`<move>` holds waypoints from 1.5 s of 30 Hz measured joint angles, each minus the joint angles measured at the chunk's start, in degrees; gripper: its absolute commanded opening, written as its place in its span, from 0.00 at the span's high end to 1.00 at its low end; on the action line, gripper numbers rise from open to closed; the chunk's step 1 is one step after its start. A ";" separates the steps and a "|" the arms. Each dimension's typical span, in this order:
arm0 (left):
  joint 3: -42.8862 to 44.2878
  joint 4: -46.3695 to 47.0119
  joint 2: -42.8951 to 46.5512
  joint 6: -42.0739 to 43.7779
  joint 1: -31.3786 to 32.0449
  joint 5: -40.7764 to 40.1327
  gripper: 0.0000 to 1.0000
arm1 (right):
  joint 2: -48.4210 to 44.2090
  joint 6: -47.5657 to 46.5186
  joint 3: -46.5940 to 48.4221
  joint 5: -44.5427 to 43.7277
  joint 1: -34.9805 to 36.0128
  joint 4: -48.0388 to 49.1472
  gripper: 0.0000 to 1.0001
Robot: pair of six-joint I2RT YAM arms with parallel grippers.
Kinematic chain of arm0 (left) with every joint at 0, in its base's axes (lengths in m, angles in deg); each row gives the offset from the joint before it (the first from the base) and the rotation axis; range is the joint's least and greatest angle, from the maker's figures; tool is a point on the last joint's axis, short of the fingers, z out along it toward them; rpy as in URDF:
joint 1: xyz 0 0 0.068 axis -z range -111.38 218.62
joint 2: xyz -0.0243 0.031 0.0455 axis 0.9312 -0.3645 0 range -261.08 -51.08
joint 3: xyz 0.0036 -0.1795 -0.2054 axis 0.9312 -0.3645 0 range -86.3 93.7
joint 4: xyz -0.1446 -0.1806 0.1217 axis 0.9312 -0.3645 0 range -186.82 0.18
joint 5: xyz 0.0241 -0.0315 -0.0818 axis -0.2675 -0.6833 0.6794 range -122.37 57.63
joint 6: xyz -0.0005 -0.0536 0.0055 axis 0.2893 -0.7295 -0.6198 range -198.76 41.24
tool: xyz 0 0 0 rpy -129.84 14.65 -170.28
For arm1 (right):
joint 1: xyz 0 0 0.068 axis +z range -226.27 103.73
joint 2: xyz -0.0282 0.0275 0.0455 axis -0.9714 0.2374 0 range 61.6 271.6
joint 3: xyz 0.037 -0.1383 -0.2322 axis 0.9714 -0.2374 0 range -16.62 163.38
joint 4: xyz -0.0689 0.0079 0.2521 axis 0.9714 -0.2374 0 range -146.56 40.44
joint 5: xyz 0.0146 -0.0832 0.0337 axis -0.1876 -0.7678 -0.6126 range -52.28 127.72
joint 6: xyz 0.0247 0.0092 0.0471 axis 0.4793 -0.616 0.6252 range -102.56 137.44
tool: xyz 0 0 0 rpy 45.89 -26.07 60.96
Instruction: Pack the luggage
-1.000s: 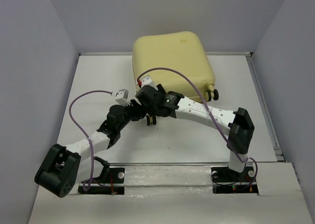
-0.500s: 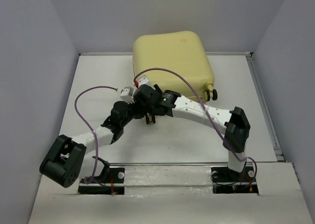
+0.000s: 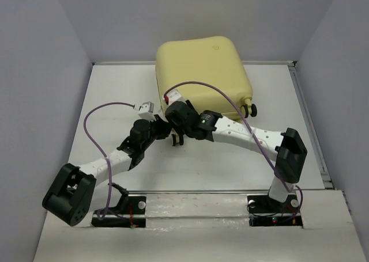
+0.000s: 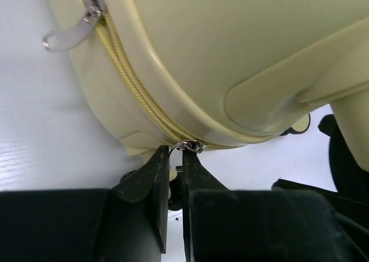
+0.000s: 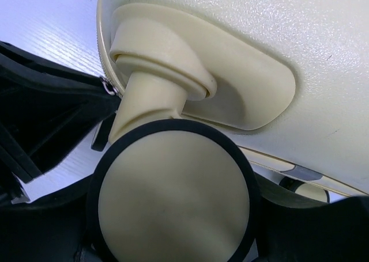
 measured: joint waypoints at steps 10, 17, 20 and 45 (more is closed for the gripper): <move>2.73 -7.91 2.21 -0.15 -3.52 -4.09 0.94 | -9.22 -0.04 -10.84 2.36 0.00 3.91 0.93; 7.02 -11.23 -1.79 -0.57 -5.27 1.09 0.94 | -15.52 0.33 -18.67 5.49 -0.11 7.76 0.93; 8.79 -12.94 -3.32 -2.03 -5.31 2.93 0.79 | -16.48 0.42 -20.72 5.51 -0.07 9.57 0.93; 32.26 -51.69 46.18 4.15 -12.79 -3.96 0.01 | -36.35 3.89 -15.61 6.67 13.27 3.04 0.00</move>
